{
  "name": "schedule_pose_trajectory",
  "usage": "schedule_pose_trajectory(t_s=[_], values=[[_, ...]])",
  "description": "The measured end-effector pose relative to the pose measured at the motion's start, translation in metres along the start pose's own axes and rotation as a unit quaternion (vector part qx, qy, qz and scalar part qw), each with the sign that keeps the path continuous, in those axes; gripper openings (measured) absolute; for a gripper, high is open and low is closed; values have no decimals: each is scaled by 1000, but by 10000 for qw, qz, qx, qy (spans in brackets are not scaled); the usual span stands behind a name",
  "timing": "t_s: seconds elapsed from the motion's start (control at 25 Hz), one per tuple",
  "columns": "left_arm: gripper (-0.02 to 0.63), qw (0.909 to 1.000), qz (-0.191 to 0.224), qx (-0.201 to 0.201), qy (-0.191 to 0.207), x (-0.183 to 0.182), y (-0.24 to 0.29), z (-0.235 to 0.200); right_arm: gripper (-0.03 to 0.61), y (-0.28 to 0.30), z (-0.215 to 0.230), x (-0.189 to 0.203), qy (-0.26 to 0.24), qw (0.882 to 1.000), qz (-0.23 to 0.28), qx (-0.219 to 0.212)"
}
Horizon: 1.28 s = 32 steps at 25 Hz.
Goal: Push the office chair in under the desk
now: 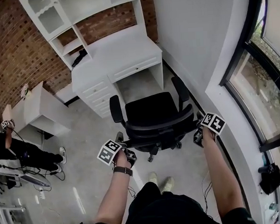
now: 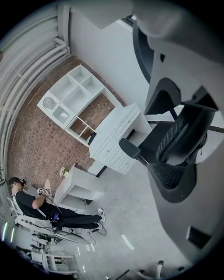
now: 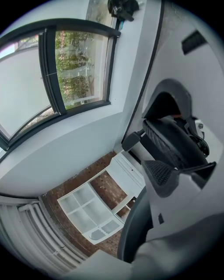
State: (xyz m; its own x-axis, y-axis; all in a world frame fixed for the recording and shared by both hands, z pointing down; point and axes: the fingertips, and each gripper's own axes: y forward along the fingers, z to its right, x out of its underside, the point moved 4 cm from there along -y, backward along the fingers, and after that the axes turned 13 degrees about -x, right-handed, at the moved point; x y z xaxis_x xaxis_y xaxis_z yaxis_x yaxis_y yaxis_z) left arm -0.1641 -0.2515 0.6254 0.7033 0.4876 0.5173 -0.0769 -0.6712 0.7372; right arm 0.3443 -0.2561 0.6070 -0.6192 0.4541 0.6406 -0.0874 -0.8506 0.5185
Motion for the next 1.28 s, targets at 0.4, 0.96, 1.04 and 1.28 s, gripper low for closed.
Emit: schedule_pose_trajectory(t_s=[0.4, 0.96, 1.04, 1.28], values=[[348, 9999, 89, 33, -143, 3, 26, 42, 272, 55, 6, -46, -127, 9999, -50, -31], [353, 9999, 88, 4, -149, -23, 78, 97, 267, 133, -5, -95, -225, 9996, -166, -68], [353, 9998, 86, -2, -154, -25, 84, 104, 267, 143, -7, -102, -240, 9995, -195, -64], [356, 9998, 66, 29, -165, -37, 102, 122, 265, 171, -15, -119, -254, 9994, -209, -80]])
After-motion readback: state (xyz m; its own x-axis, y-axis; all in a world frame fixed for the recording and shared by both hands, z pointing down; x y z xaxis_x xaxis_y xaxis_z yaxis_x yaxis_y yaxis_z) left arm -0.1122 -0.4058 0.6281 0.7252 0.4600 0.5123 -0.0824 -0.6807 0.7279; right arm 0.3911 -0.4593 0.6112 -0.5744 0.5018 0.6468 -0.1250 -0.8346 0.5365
